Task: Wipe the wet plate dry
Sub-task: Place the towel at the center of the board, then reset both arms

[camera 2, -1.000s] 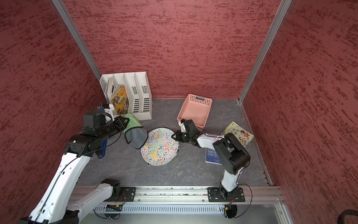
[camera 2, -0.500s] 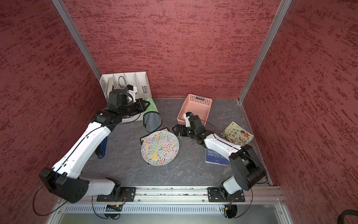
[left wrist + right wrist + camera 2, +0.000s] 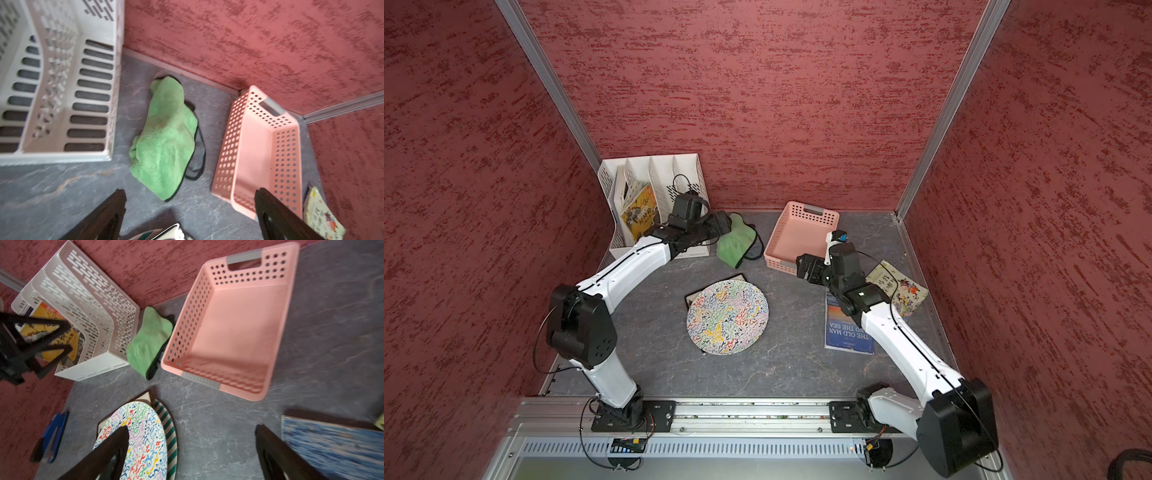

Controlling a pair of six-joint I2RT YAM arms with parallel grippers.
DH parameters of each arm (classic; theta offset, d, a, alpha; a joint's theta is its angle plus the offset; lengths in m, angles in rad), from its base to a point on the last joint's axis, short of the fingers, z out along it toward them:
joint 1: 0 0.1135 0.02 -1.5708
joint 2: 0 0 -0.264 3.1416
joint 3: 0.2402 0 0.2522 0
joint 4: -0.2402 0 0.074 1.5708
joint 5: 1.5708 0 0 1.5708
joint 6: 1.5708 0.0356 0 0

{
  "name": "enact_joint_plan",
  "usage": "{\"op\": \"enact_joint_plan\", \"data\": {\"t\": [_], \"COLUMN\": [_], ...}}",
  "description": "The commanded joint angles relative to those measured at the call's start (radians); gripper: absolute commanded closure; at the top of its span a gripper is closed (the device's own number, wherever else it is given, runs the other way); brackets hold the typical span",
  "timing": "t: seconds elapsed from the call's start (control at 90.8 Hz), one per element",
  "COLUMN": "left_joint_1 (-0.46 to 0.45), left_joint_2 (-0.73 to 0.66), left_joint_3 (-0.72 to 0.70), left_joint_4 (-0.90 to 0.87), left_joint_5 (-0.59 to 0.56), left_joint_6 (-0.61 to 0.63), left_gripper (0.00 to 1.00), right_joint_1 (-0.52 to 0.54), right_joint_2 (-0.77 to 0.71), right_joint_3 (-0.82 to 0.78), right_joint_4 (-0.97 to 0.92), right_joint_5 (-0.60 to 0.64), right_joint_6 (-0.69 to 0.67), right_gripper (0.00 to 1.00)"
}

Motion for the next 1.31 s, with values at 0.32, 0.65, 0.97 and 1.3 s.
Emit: {"op": "enact_joint_plan", "data": {"t": [0.32, 0.65, 0.97, 1.3], "left_joint_1": [0.148, 0.315, 0.419, 0.391], "left_joint_2": [-0.675, -0.44, -0.202, -0.176], "left_joint_3": [-0.784, -0.953, -1.011, -1.05], "left_joint_4": [0.357, 0.804, 1.181, 1.277], "left_joint_5": [-0.347, -0.042, 0.152, 0.083], "left_joint_6": [0.348, 0.461, 0.513, 0.526], "left_gripper": [0.0, 0.0, 0.0, 0.0], "right_joint_1": [-0.098, -0.216, -0.319, -0.306], "right_joint_2": [-0.041, 0.417, 0.417, 0.415], "right_joint_3": [-0.362, -0.303, -0.49, -0.479], "right_joint_4": [0.481, 0.898, 1.22, 1.198], "right_joint_5": [0.536, 0.398, 0.16, 0.177], "right_joint_6": [-0.385, -0.5, -0.455, -0.464], "right_gripper": [0.02, 0.02, 0.01, 0.01]}}
